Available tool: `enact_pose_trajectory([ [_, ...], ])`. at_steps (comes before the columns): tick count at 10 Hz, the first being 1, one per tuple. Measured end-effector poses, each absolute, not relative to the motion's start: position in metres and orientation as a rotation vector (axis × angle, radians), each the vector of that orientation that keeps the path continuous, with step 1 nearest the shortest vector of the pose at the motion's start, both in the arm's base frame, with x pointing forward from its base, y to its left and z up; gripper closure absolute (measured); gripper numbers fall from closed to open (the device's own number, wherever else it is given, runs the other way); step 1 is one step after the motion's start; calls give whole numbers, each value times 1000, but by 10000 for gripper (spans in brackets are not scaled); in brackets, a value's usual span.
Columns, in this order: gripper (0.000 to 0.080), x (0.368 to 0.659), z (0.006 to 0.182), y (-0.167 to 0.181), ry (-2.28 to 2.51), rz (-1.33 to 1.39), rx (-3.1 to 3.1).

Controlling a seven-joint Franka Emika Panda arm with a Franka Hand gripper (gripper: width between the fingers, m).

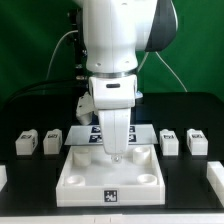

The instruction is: Assemble one leg

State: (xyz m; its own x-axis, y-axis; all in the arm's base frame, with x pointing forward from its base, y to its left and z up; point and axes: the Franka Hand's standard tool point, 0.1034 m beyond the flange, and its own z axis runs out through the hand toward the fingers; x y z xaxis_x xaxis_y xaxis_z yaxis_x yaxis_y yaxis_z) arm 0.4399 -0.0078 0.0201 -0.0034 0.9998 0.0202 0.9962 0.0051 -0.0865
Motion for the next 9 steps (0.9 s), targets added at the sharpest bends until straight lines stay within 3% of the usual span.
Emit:
enact_pose_trajectory([
  [1, 150, 440, 20, -8, -2172, 73, -2163],
  [2, 264, 440, 20, -8, -2171, 73, -2162],
  [3, 264, 439, 19, -8, -2171, 74, -2162],
  [4, 489, 439, 19, -8, -2171, 74, -2162],
  [6, 742, 439, 19, -8, -2170, 74, -2162],
  [9, 741, 439, 19, -8, -2170, 74, -2163],
])
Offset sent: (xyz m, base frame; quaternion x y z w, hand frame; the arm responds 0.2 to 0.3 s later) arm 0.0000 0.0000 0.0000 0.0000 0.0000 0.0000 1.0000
